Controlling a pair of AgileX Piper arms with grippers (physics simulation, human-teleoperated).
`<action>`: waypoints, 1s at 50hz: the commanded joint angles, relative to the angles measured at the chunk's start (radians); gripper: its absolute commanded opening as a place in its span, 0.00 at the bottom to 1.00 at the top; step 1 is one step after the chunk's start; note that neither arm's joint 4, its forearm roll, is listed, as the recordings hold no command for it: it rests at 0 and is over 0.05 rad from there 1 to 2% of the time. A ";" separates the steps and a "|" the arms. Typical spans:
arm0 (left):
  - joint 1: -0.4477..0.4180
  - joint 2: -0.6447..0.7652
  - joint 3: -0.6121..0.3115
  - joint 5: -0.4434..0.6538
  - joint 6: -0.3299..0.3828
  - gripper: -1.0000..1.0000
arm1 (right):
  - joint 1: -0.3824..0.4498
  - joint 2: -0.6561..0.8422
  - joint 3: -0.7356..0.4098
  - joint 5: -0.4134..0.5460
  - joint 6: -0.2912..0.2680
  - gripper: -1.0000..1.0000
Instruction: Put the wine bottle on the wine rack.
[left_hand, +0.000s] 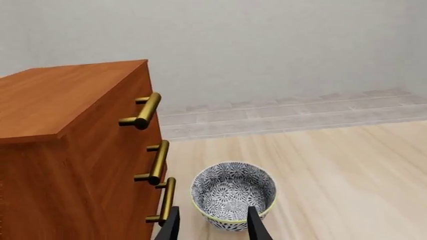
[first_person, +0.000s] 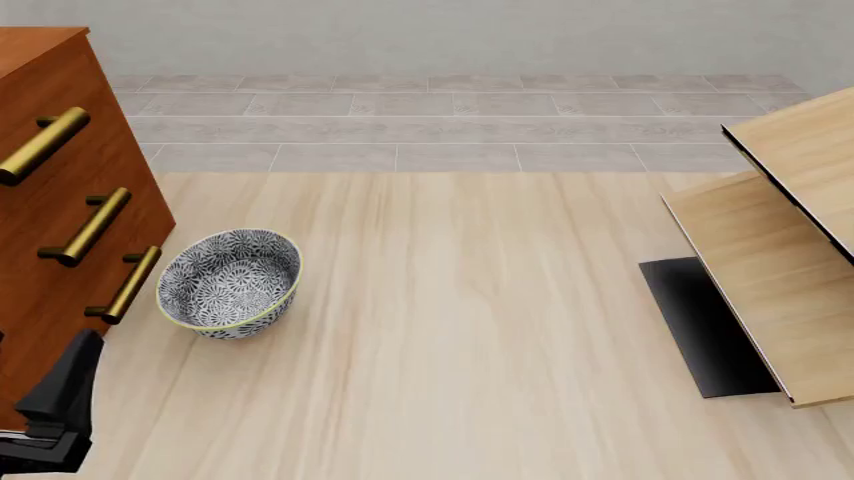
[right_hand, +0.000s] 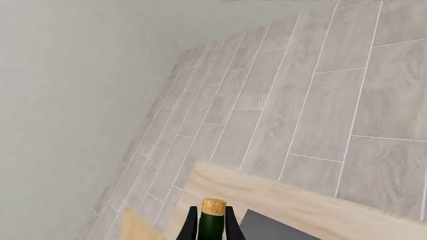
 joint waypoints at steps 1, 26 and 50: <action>-0.001 0.000 0.000 -0.001 0.001 1.00 | -0.004 0.010 0.031 0.013 0.024 0.00; 0.002 0.000 0.000 -0.004 -0.002 1.00 | 0.019 -0.023 0.032 0.033 0.030 1.00; 0.001 0.000 -0.001 -0.009 -0.007 1.00 | 0.034 -0.073 -0.017 0.098 0.051 1.00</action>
